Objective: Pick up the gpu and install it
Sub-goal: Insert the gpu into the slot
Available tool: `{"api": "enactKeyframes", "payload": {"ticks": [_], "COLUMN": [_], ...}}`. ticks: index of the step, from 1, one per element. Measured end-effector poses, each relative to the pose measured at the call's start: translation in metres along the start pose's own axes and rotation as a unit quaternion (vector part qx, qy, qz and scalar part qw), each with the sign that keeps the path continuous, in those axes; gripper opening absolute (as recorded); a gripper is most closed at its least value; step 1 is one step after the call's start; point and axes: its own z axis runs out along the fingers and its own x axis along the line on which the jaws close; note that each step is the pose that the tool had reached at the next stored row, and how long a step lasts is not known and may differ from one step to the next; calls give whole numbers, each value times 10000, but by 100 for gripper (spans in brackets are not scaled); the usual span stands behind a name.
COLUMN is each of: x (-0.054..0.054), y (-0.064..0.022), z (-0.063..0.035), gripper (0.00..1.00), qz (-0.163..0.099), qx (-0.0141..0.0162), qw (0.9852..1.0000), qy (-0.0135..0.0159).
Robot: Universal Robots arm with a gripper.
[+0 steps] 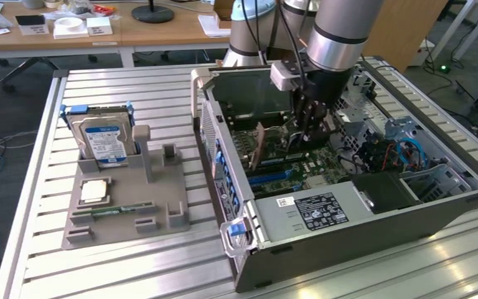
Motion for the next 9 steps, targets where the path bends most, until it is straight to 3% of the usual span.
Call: {"api": "enactKeyframes", "payload": {"ticks": [9], "x": [32], "y": [104], "z": [50], "gripper": [26], "qz": [-12], "qx": [3], "qw": [10000], "qy": [-1]}}
